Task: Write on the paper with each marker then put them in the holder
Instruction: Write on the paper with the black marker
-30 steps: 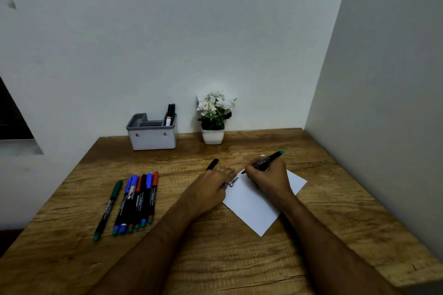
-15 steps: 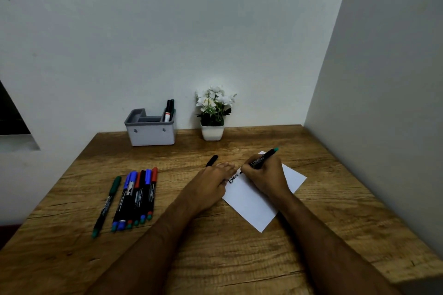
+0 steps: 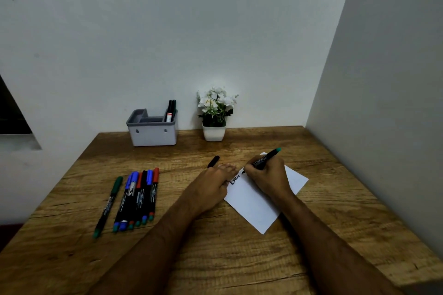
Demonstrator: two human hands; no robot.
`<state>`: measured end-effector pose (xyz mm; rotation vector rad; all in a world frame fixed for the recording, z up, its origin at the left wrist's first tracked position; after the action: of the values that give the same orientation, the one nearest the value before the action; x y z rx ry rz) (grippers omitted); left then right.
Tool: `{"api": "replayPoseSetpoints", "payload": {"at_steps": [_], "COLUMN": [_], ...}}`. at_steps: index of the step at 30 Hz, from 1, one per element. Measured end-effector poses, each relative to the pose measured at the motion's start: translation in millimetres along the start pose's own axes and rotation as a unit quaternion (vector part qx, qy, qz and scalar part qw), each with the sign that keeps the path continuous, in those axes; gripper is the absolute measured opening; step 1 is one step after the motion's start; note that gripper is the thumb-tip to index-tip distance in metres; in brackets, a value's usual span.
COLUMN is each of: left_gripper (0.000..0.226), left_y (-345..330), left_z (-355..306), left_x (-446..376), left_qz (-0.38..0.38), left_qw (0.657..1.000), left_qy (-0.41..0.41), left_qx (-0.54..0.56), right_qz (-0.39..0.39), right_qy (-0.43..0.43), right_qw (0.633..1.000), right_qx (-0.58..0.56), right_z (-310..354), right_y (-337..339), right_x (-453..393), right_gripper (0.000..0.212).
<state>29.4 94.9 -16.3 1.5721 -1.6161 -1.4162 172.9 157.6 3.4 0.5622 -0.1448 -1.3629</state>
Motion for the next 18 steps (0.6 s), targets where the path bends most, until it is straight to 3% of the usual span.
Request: {"api": "replayPoseSetpoints", "payload": {"at_steps": [18], "left_gripper": [0.053], "left_y": [-3.3], "left_z": [1.3], "left_x": [0.2], "left_qz": [0.007], "left_qw": [1.000], "left_qy": [-0.012], "left_qx": [0.008], "right_qz": [-0.047], "right_qy": [-0.025], "right_qw": [0.999], "right_qx": [-0.010], "right_z": [-9.9], "right_y": [4.5], "right_x": [-5.9], "right_gripper": [0.022]}}
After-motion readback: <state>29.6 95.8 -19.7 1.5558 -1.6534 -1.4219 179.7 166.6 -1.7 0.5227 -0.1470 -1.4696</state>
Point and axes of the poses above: each hand's wrist, its own x-axis away from the middle knuckle, its own y-axis out of the back of the hand, z = x × y, the point moved 7 cm from there along -x, towards the middle knuckle, and after that the axes turned 7 degrees about -y, right-handed, at the moved point
